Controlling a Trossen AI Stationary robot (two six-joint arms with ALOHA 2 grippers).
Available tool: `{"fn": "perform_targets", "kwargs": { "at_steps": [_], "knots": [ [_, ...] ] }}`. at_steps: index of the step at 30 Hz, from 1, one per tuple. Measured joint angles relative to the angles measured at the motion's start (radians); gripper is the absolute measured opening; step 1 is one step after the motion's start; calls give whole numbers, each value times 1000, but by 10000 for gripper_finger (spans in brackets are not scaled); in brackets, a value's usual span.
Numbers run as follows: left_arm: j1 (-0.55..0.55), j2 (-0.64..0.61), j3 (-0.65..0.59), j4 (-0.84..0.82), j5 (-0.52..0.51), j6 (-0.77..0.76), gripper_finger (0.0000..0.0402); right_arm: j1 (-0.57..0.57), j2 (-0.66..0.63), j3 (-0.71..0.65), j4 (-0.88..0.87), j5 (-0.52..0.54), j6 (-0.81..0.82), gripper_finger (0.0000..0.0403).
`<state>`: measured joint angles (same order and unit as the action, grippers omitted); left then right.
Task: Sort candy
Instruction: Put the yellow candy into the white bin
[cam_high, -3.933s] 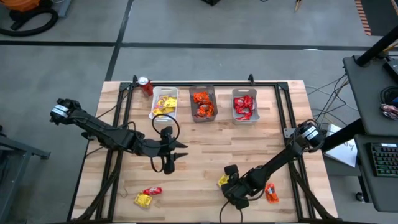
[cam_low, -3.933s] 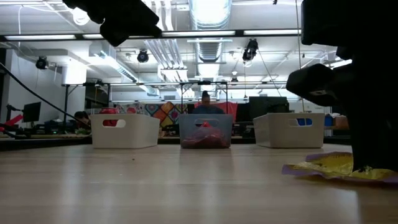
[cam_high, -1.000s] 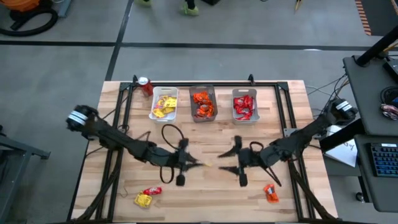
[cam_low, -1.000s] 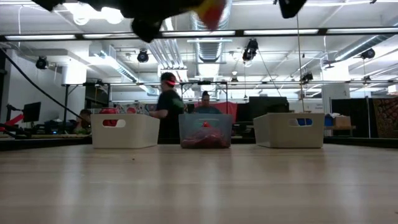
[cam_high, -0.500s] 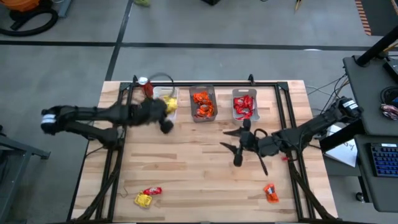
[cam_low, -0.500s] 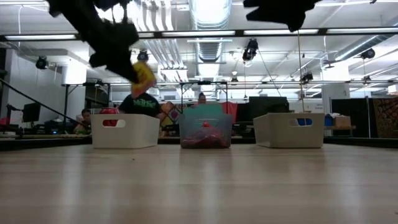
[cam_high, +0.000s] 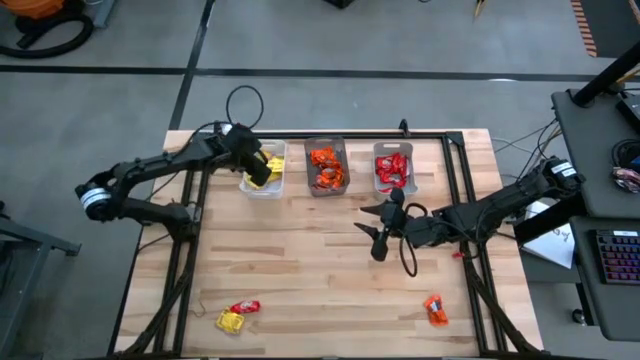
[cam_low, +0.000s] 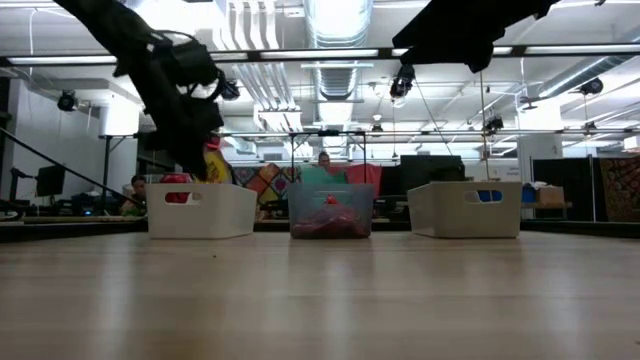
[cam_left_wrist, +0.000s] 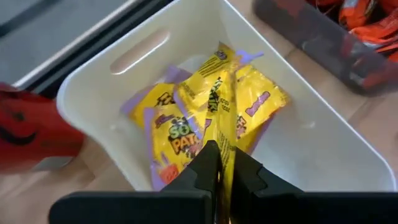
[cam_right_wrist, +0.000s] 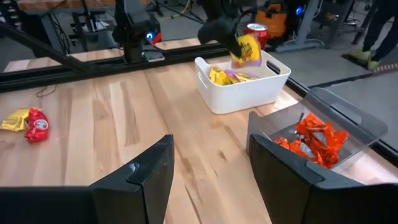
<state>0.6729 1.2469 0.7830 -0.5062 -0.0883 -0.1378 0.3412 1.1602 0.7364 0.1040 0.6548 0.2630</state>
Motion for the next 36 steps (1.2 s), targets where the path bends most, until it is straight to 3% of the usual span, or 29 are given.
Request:
{"fn": "perform_targets", "kwargs": {
  "at_steps": [10, 24, 29, 36],
  "knots": [
    [30, 93, 2, 53, -7, 28, 13, -2, -3, 13, -44, -36, 128, 199],
    [30, 34, 2, 65, -16, 51, 115, -2, -5, 27, -75, -56, 146, 199],
    [30, 11, 8, 63, -110, 52, 118, -2, -5, 27, -84, -55, 140, 199],
    [29, 9, 27, 59, -114, 57, 119, -2, -5, 27, -101, -55, 139, 199]
  ]
}}
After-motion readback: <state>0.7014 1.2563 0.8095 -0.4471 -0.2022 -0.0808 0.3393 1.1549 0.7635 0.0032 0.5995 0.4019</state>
